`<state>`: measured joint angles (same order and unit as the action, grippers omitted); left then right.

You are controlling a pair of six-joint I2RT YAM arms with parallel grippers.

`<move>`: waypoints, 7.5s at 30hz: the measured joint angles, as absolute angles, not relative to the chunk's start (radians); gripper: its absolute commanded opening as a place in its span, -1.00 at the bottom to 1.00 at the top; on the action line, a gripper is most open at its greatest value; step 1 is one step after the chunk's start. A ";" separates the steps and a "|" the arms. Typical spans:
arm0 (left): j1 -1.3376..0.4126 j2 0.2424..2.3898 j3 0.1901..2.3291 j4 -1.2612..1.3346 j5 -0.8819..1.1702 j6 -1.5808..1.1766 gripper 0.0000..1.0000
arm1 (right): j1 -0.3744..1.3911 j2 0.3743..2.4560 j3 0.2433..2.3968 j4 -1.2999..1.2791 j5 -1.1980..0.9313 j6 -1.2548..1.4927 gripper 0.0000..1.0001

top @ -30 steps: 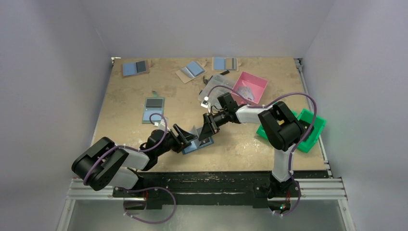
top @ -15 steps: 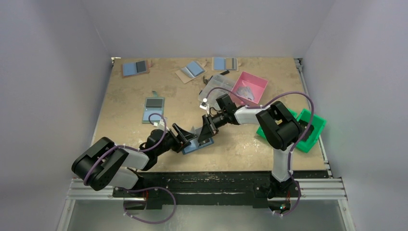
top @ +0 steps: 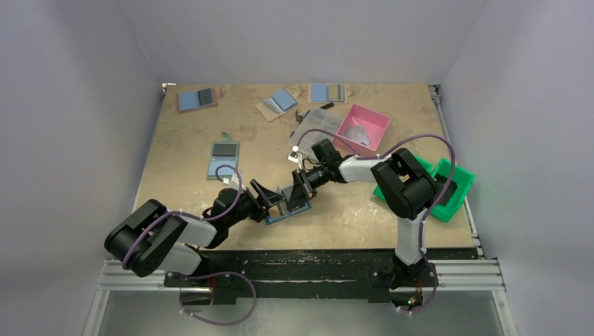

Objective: Take the credit cards out of the card holder
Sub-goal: Remove the credit card from the card holder, then place the credit card in the storage box.

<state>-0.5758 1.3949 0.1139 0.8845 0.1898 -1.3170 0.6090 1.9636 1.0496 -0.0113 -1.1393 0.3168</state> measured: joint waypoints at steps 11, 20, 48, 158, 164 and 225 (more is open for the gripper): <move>-0.570 1.395 0.098 0.904 0.190 -1.317 0.47 | 0.609 1.961 1.078 -0.110 -1.068 0.262 -0.67; -0.566 1.374 0.090 0.888 0.183 -1.317 0.36 | 0.609 1.942 1.094 -0.173 -0.988 0.218 -0.68; -0.556 1.362 0.139 0.709 0.153 -1.206 -1.00 | 0.602 1.738 1.171 -0.361 -0.897 -0.191 -0.11; -0.386 1.903 0.010 1.500 0.506 -1.314 -1.00 | 0.435 2.059 1.210 -0.484 -1.152 -0.206 -1.00; -0.381 1.935 0.013 1.526 0.516 -1.326 -0.95 | 0.434 2.025 1.238 -0.632 -1.137 -0.376 -1.00; -0.381 0.984 0.102 0.499 0.283 -0.915 0.12 | -0.023 1.137 1.261 -1.114 -0.290 -1.291 -1.00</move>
